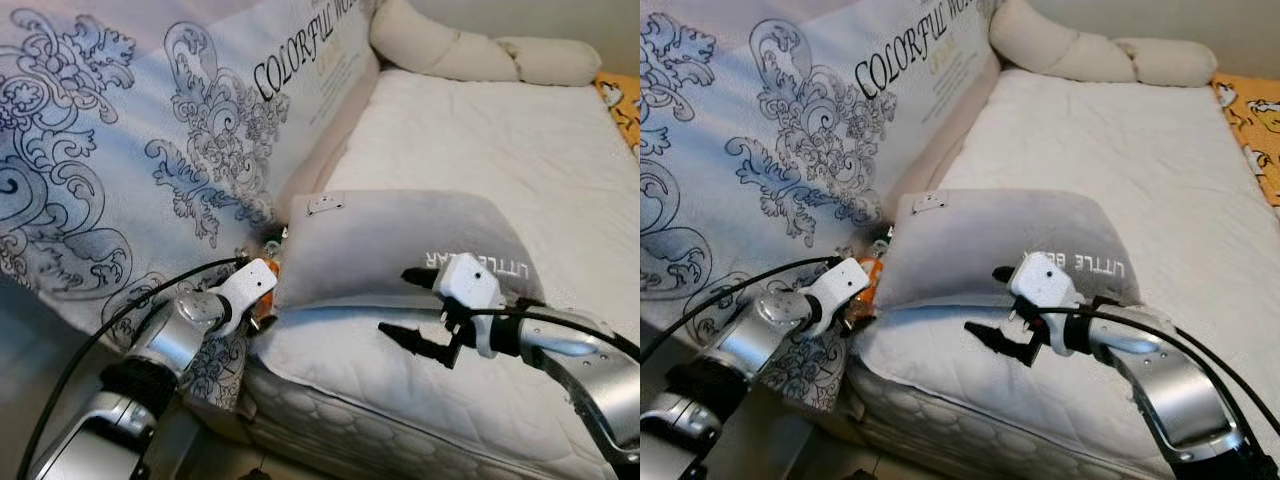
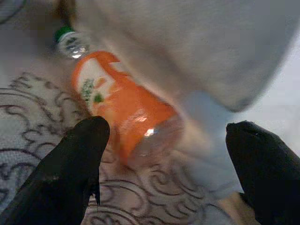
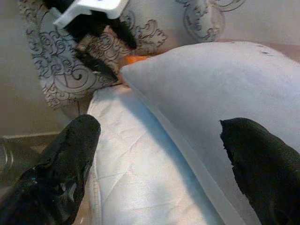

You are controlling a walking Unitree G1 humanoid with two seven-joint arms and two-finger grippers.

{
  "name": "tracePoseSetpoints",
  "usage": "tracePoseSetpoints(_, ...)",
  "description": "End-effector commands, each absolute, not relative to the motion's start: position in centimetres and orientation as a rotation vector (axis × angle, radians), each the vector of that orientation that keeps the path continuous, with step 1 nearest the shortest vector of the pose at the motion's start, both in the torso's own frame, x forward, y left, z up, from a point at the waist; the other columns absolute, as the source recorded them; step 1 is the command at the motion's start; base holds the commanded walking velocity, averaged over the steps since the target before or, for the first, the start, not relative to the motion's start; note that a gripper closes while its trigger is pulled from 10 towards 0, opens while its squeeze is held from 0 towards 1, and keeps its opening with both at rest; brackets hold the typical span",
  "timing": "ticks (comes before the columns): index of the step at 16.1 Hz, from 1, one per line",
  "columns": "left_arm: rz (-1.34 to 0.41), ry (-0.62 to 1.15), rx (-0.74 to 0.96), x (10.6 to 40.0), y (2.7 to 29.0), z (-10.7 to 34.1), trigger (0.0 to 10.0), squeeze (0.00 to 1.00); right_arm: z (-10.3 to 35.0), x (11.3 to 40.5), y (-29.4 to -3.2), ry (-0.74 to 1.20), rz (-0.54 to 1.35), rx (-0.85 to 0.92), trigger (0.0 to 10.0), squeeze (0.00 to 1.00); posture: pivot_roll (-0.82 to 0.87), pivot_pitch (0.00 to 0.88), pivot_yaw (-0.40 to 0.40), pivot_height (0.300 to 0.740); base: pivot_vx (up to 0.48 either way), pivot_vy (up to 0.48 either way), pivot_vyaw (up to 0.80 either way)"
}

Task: Clean up the room

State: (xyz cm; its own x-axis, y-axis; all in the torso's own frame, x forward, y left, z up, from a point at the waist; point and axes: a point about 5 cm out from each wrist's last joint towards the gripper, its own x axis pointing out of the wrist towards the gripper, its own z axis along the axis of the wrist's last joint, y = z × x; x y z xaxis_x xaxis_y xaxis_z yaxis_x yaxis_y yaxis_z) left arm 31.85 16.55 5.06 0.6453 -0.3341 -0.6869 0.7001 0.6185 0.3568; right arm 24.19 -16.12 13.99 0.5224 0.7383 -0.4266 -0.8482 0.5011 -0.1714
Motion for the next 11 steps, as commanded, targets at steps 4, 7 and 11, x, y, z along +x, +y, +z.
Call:
tracePoseSetpoints(4,-0.553,0.578,0.657,32.6,16.3,4.5,10.0,0.00,13.9,23.7,-15.3,0.326,1.018,-0.394,10.0,0.00,-0.08,0.008,0.049,0.740,0.000,0.000,0.00)
tracePoseSetpoints(7,-0.440,0.585,0.647,33.1,16.7,3.8,10.0,0.00,14.0,23.5,-14.9,0.331,1.031,-0.397,10.0,0.00,-0.10,0.041,0.049,0.740,0.000,0.000,0.00)
tracePoseSetpoints(11,-0.406,0.578,0.665,33.3,16.7,3.6,10.0,0.00,14.4,23.4,-14.9,0.329,1.030,-0.401,10.0,0.00,-0.13,0.076,0.053,0.740,0.000,0.000,0.00)
